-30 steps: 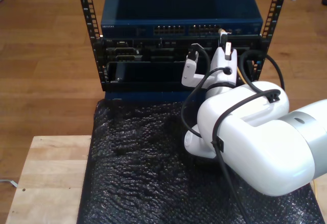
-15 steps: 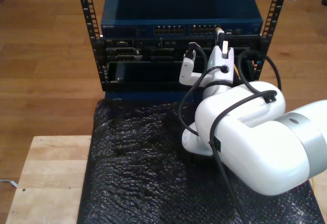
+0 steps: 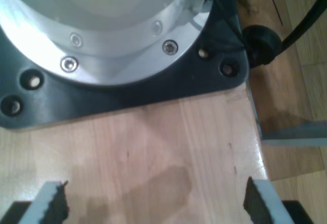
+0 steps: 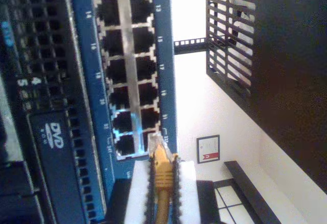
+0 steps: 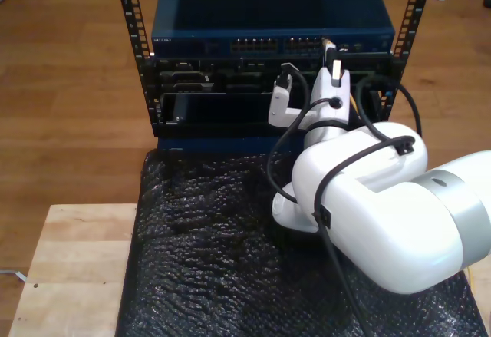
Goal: Grab the cable and plug it in
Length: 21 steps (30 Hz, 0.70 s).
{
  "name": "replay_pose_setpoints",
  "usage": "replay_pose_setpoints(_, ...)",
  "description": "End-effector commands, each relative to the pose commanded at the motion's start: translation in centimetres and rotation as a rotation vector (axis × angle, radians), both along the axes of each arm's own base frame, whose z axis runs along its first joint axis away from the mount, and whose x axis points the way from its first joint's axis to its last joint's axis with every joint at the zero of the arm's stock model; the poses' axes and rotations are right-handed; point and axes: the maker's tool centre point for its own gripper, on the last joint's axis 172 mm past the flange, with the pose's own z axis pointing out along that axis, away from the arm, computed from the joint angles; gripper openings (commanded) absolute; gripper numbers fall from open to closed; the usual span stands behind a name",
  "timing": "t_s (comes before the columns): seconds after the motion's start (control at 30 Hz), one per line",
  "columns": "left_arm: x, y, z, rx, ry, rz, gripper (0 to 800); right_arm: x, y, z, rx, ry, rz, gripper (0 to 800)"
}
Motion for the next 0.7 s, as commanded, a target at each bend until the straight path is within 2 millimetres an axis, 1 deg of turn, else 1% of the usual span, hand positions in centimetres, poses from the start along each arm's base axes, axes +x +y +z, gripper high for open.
replay_pose_setpoints(0.7,-0.01,-0.04,0.01,-0.001,0.000,0.000,800,0.07,-0.08,-0.48,-0.003,0.006,-0.002,0)
